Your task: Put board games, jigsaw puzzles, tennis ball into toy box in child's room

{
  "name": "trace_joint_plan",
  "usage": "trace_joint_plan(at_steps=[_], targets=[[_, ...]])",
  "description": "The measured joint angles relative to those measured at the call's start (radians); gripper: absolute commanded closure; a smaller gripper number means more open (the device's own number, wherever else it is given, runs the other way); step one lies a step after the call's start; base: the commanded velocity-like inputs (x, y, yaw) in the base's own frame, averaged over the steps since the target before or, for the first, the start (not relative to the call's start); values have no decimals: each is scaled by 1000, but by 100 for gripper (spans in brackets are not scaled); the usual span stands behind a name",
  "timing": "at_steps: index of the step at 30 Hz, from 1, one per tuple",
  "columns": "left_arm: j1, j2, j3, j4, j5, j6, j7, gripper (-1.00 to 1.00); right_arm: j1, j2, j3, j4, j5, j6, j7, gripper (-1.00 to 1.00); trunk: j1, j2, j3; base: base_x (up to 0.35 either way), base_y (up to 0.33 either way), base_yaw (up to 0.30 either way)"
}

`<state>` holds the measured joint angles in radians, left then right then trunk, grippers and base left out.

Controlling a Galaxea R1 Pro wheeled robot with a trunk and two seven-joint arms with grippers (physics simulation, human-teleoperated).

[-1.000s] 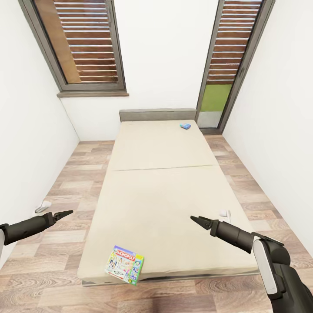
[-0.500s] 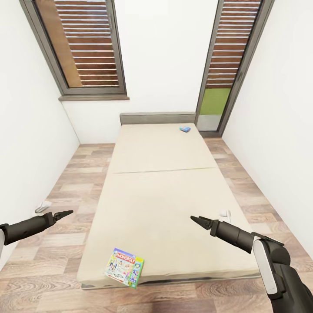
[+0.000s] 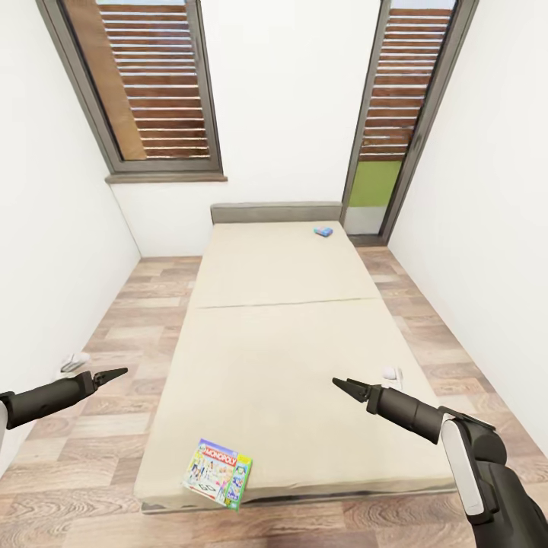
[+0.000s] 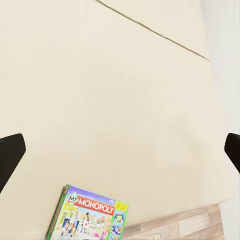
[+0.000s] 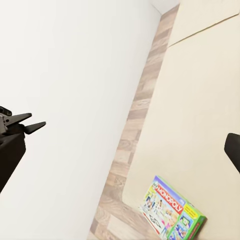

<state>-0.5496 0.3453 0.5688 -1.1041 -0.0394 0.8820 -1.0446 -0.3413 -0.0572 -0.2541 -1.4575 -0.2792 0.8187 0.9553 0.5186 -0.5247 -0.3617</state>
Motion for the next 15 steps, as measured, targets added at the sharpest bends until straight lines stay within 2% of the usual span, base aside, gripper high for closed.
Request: trace_joint_plan(at_steps=[15], targets=[[0, -1, -1, 0, 1, 0, 0, -100, 0, 1, 0, 0, 0, 0, -7, -100, 0, 0, 22, 0, 0, 0]])
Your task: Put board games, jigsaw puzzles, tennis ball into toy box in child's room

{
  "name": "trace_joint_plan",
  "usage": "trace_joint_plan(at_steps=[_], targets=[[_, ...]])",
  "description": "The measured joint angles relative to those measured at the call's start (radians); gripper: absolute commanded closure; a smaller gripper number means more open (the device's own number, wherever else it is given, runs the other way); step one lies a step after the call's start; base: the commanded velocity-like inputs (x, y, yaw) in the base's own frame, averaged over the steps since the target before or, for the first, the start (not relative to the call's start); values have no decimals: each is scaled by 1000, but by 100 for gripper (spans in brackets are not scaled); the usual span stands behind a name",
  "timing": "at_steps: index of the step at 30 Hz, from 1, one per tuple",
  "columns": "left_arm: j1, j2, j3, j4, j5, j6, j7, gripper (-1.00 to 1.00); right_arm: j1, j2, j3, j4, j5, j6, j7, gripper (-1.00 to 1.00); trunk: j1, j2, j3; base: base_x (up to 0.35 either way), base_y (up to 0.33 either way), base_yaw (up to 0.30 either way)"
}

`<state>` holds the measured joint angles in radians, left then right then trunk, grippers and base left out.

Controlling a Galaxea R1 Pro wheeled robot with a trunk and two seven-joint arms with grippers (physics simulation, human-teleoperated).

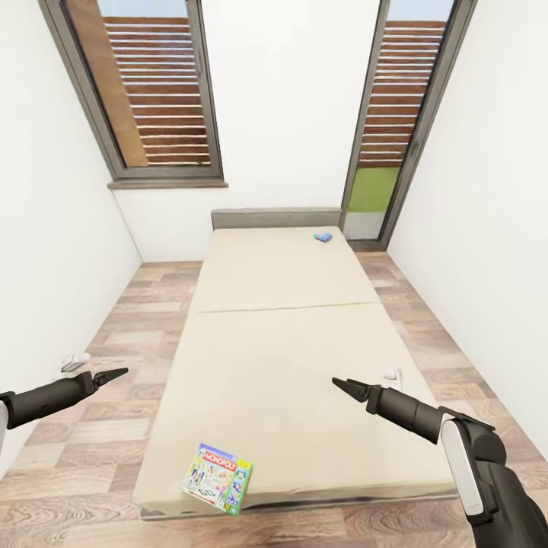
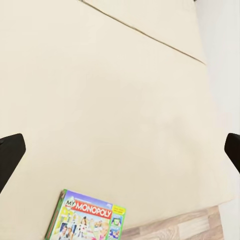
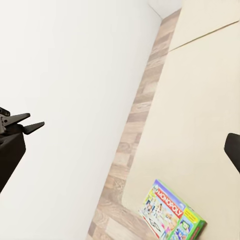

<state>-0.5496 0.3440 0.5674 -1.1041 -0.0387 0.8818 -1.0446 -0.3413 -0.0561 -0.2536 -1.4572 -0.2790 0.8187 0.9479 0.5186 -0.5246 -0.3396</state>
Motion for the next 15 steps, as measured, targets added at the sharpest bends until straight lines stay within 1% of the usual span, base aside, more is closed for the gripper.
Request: trace_joint_plan(at_steps=[15], targets=[[0, 0, 0, 0, 0, 0, -1, -100, 0, 5, 1, 0, 2, 0, -5, -100, 0, 0, 22, 0, 0, 0]])
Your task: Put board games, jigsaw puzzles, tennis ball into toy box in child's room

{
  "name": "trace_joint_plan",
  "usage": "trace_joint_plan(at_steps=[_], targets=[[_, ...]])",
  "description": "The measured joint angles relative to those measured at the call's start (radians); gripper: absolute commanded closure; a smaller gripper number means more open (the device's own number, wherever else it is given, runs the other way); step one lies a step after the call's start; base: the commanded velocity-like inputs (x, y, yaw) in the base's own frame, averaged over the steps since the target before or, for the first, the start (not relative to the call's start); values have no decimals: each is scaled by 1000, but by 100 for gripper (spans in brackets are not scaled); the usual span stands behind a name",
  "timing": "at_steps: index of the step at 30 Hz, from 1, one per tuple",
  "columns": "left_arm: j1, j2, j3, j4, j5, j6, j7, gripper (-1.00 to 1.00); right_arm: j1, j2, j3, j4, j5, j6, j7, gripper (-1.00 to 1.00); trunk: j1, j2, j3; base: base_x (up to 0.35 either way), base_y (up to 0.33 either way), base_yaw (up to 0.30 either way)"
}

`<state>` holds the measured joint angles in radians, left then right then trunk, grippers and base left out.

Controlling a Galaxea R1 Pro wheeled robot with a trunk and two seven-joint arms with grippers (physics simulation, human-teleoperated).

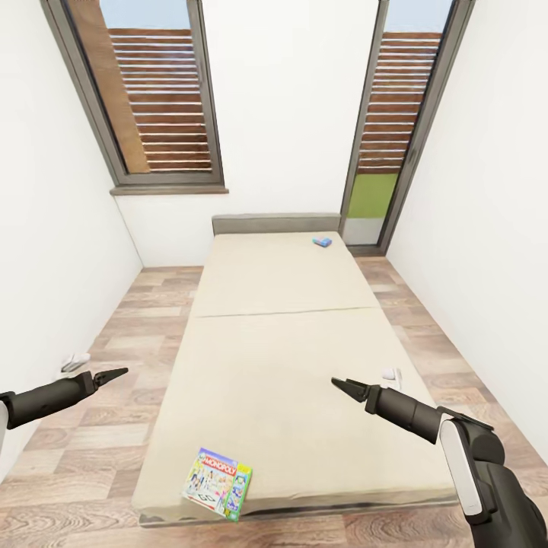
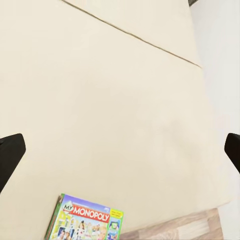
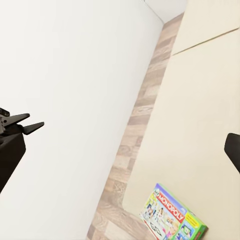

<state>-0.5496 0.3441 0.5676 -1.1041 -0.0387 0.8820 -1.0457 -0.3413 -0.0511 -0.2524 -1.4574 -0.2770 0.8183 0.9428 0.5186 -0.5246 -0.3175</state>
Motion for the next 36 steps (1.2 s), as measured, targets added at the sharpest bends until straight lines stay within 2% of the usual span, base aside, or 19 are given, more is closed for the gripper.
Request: trace_joint_plan(at_steps=[36], targets=[[0, 0, -1, 0, 0, 0, 1, -100, 0, -5, -1, 0, -3, -1, -1, -100, 0, 0, 53, 0, 0, 0]])
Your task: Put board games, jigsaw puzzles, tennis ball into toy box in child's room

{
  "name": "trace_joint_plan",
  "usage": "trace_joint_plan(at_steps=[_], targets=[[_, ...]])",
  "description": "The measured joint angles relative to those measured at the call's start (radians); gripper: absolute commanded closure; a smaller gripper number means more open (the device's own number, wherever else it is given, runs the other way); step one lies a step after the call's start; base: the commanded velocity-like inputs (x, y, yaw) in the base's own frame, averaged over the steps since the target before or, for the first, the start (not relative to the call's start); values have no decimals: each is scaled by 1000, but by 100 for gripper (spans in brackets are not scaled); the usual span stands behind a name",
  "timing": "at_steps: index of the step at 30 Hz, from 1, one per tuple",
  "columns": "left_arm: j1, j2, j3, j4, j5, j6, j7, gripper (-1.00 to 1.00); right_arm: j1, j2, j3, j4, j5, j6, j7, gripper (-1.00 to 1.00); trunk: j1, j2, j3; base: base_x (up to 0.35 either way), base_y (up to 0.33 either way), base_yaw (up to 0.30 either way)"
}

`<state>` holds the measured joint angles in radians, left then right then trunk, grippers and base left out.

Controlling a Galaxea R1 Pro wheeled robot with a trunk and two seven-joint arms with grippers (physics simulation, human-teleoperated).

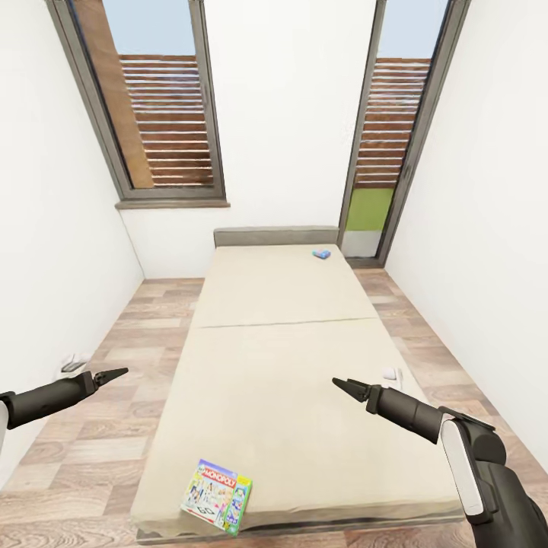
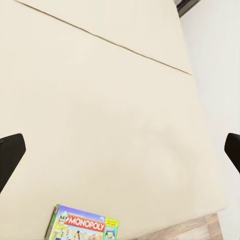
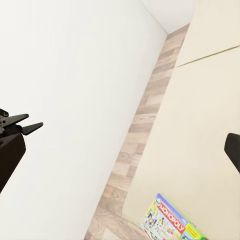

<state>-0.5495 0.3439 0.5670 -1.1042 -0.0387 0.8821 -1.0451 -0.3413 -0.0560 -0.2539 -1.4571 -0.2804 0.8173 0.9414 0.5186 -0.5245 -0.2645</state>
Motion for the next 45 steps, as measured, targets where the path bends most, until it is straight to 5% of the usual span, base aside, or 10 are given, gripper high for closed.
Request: trace_joint_plan(at_steps=[45], targets=[[0, 0, -1, 0, 0, 0, -1, -100, 0, 4, 0, 0, 1, 0, 0, -100, 0, 0, 66, 0, 0, 0]])
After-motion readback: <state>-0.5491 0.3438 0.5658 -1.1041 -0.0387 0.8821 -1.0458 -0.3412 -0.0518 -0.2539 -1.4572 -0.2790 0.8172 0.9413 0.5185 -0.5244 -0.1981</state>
